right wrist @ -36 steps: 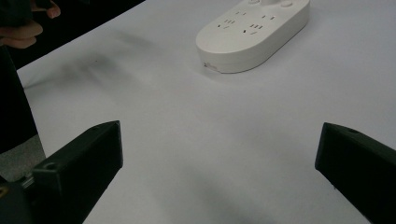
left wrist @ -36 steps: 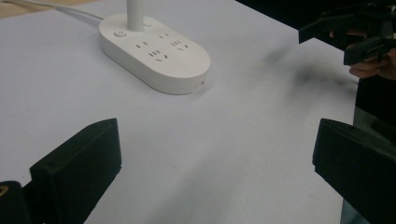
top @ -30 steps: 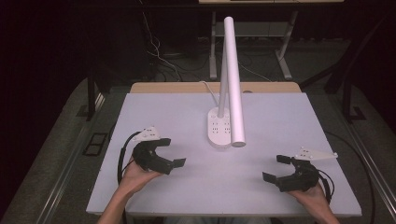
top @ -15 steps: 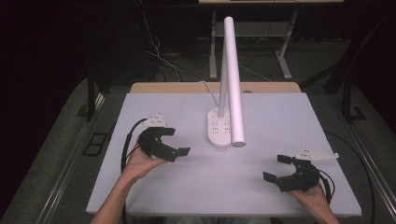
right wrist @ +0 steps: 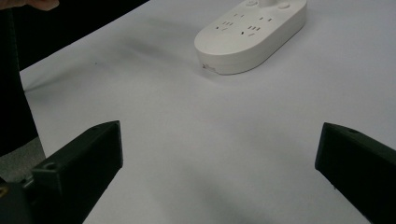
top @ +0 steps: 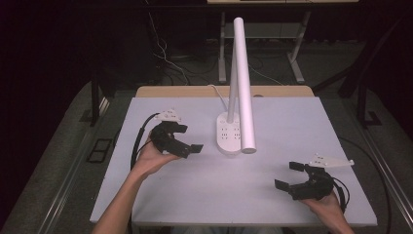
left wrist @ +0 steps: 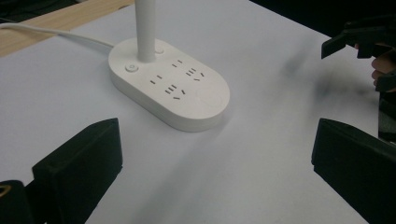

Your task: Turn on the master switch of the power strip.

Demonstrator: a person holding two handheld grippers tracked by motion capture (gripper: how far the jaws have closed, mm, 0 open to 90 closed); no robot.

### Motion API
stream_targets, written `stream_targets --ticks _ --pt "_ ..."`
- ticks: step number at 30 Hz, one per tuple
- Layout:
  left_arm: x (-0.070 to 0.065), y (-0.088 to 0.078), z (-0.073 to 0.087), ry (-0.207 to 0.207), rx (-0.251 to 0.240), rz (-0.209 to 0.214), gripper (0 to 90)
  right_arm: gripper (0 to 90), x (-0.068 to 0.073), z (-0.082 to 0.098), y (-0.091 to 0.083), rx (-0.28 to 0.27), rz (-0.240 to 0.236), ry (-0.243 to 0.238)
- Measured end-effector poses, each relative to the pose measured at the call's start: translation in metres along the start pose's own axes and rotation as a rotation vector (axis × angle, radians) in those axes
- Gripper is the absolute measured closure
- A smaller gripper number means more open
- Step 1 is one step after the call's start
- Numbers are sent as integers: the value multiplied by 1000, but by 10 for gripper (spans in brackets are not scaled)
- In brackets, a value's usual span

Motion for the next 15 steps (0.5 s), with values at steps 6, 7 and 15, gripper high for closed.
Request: stream_targets --ticks 6,7,15 --pt "6 5 -11 9 17 -9 12 3 -1 -1 1 -6 2 -7" --pt "7 5 -13 9 17 -8 12 3 -1 -1 1 -6 3 -8" --pt "15 9 -25 13 35 -18 14 3 -1 -1 -1 -12 5 -3"
Point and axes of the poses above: each handheld gripper's, and its own axes: y roughly forward along the jaws, z roughly out of its underside, x roughly to its left, the point moved 4 cm from there along y, roughly forward along the jaws, and after that the axes turned 15 degrees about x, right-handed, at the moved point
